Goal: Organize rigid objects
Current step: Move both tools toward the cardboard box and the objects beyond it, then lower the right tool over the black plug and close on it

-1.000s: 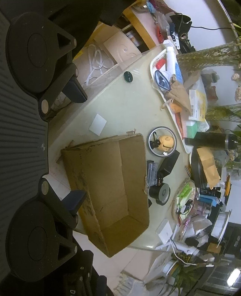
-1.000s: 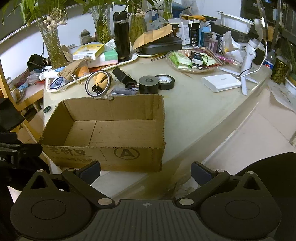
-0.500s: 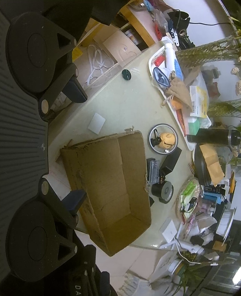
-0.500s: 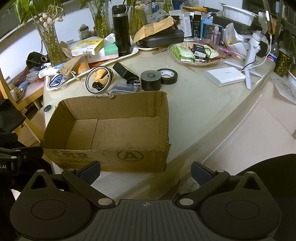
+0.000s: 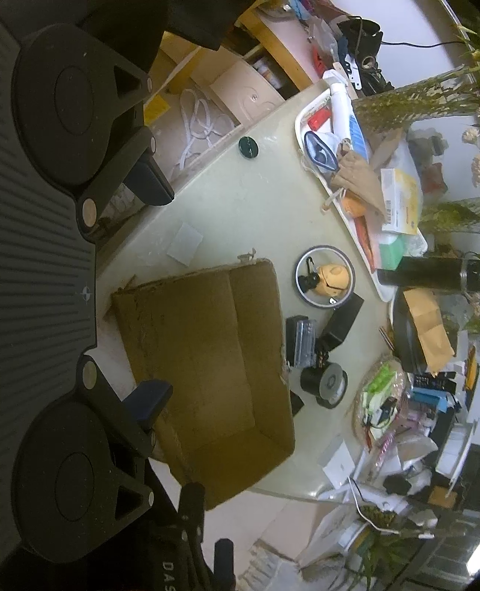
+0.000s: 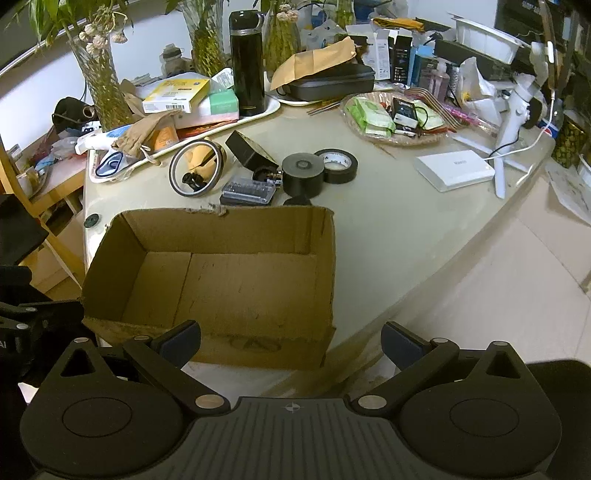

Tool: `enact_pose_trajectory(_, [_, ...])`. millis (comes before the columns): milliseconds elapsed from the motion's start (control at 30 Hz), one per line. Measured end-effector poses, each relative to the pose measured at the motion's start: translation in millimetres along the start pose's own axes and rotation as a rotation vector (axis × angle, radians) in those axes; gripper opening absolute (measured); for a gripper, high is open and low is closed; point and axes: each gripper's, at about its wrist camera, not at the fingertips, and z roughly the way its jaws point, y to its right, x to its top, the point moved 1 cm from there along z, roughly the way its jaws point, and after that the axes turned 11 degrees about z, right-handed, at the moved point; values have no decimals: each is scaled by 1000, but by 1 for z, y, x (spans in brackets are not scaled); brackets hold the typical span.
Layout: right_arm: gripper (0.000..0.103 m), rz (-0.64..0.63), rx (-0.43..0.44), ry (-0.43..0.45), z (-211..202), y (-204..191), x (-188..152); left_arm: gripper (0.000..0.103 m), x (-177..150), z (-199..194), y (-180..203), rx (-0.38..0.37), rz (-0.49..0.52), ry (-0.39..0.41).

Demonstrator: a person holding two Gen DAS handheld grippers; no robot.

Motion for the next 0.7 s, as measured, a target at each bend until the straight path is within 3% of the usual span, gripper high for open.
enact_pose_trajectory(400, [103,16,0,-18,13,7,35,103,19,7,-15,71,12,-31])
enact_pose_trajectory(700, [103,35,2,-32,29,13,62,103,35,17,-25,57,13,-18])
